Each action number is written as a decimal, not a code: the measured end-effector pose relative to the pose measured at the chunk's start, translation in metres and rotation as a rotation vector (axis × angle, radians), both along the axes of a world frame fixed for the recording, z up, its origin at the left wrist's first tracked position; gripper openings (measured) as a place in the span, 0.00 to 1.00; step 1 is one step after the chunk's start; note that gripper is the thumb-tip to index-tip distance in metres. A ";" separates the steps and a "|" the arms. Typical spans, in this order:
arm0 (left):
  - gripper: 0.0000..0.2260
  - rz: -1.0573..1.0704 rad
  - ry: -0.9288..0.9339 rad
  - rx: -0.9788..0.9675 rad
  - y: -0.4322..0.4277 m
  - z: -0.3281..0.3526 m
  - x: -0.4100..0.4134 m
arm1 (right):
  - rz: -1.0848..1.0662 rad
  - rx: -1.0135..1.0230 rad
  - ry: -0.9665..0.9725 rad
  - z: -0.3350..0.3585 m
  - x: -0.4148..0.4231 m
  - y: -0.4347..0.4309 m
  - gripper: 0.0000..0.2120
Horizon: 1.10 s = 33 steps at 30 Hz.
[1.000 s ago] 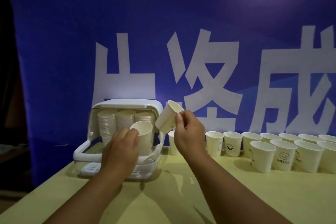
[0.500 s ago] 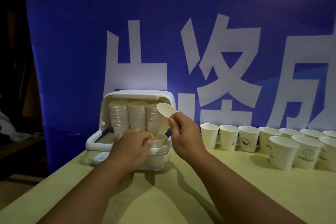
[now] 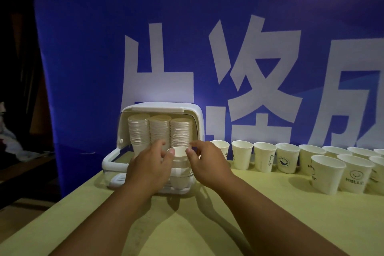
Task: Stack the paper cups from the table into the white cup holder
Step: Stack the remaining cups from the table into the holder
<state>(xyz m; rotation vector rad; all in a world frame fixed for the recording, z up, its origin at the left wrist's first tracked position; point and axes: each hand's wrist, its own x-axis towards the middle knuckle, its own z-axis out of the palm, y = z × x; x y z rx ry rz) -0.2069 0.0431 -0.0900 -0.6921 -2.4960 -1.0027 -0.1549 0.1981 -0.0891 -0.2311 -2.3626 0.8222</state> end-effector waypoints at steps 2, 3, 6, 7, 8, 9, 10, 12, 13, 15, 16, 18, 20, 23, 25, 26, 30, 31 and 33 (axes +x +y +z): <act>0.15 0.016 -0.003 -0.039 0.002 -0.003 0.001 | -0.024 -0.015 -0.035 -0.006 -0.003 0.001 0.17; 0.14 0.027 0.003 -0.047 0.004 -0.004 0.002 | -0.029 -0.030 -0.042 -0.008 -0.003 0.001 0.17; 0.13 0.050 -0.001 -0.042 0.008 -0.005 0.003 | -0.035 -0.060 -0.024 -0.012 -0.003 0.001 0.18; 0.13 0.053 -0.003 -0.040 0.008 -0.005 0.003 | -0.036 -0.068 -0.016 -0.013 -0.003 0.001 0.18; 0.13 0.055 -0.008 -0.040 0.009 -0.005 0.003 | -0.038 -0.075 -0.014 -0.012 -0.003 0.000 0.18; 0.12 0.055 -0.009 -0.038 0.009 -0.005 0.003 | -0.037 -0.078 -0.018 -0.012 -0.002 0.000 0.18; 0.12 0.056 -0.008 -0.033 0.008 -0.004 0.003 | -0.034 -0.080 -0.023 -0.012 -0.002 0.000 0.18; 0.10 0.064 0.018 -0.007 0.008 -0.002 0.006 | -0.023 -0.094 -0.018 -0.010 0.004 0.000 0.18; 0.09 0.067 0.053 0.016 0.008 -0.001 0.009 | -0.023 -0.118 -0.005 -0.008 0.008 0.002 0.17; 0.05 0.071 0.157 0.056 0.010 0.004 0.017 | -0.047 -0.162 0.029 -0.003 0.019 0.008 0.10; 0.05 0.062 0.197 0.062 0.012 0.007 0.023 | -0.070 -0.169 0.042 -0.001 0.024 0.013 0.06; 0.10 0.020 0.211 0.036 0.023 0.012 0.036 | -0.113 -0.164 0.048 0.000 0.038 0.025 0.02; 0.14 -0.022 0.165 -0.010 0.036 0.016 0.049 | -0.141 -0.138 0.039 -0.001 0.054 0.041 0.02; 0.13 -0.052 0.132 -0.088 0.061 0.020 0.065 | -0.186 -0.088 -0.019 -0.004 0.085 0.069 0.02; 0.12 -0.071 0.118 -0.112 0.079 0.020 0.077 | -0.238 -0.061 -0.051 -0.006 0.106 0.092 0.02; 0.12 -0.083 0.114 -0.116 0.090 0.020 0.084 | -0.268 -0.046 -0.056 -0.008 0.117 0.104 0.02; 0.12 -0.144 0.077 -0.128 0.136 0.015 0.110 | -0.350 -0.032 -0.070 -0.013 0.158 0.155 0.02; 0.12 -0.167 0.062 -0.127 0.147 0.013 0.116 | -0.365 -0.026 -0.082 -0.014 0.167 0.168 0.02; 0.11 -0.217 0.040 -0.132 0.170 0.008 0.129 | -0.399 -0.015 -0.089 -0.016 0.183 0.193 0.02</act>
